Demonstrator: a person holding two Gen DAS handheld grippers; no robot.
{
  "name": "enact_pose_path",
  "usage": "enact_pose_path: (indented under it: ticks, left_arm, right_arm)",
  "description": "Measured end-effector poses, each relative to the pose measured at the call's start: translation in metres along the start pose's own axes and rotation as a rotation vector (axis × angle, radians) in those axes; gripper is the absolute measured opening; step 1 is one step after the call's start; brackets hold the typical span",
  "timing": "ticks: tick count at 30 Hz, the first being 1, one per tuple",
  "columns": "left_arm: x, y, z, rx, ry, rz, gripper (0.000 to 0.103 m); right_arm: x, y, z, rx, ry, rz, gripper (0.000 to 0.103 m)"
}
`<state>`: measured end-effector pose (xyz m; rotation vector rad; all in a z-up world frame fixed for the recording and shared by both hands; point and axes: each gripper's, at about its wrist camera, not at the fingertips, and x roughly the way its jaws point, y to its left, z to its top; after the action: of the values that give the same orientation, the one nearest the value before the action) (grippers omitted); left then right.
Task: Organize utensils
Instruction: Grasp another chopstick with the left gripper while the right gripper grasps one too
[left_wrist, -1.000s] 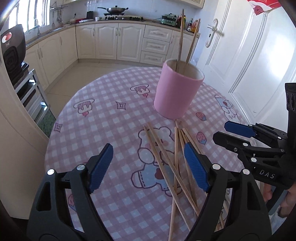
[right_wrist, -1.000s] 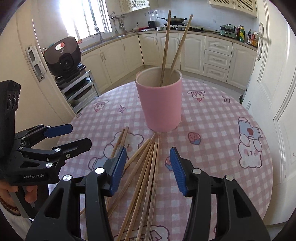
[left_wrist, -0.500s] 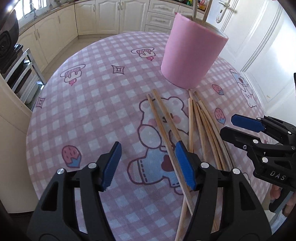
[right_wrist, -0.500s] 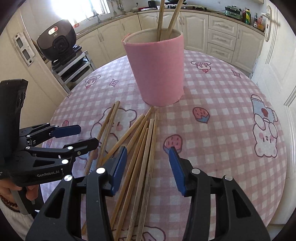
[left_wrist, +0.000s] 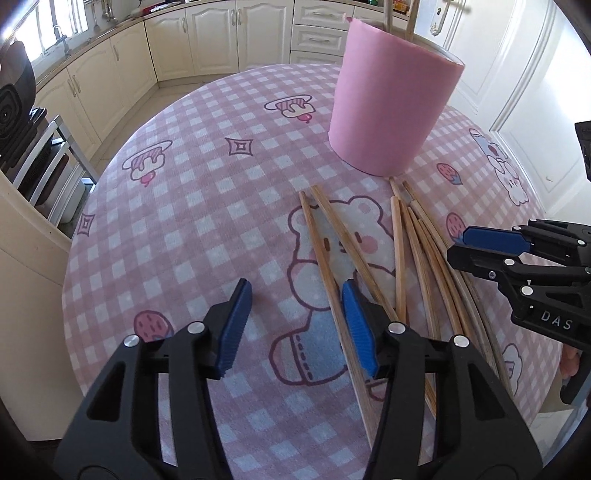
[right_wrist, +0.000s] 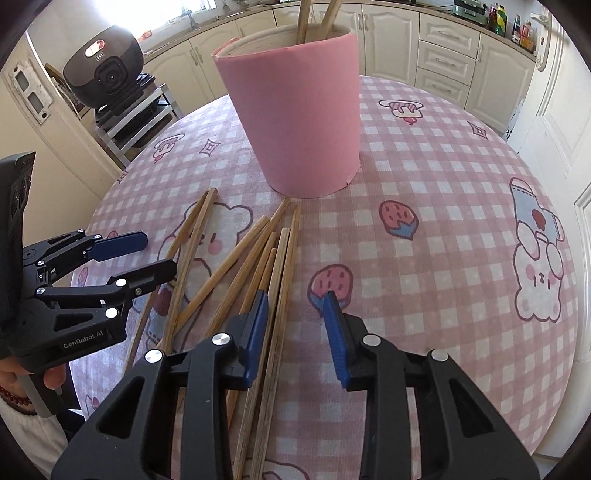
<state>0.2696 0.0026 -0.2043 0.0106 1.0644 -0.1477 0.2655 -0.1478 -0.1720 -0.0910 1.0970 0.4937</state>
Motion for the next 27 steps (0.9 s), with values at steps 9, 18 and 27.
enact_pose_path:
  ticks: [9,18,27]
  left_arm:
    - [0.001,0.006,0.007,-0.015,0.016,-0.004,0.049]
    - [0.002,0.01,0.01,-0.023,0.021,0.005,0.034]
    - [0.005,0.011,0.015,-0.031,0.027,0.011,0.033]
  right_arm:
    - [0.001,-0.002,0.007,-0.013,0.023,-0.02,0.024]
    - [0.01,-0.001,0.021,-0.006,0.05,-0.049,0.022]
    - [0.02,0.012,0.031,-0.052,0.102,-0.097,0.021]
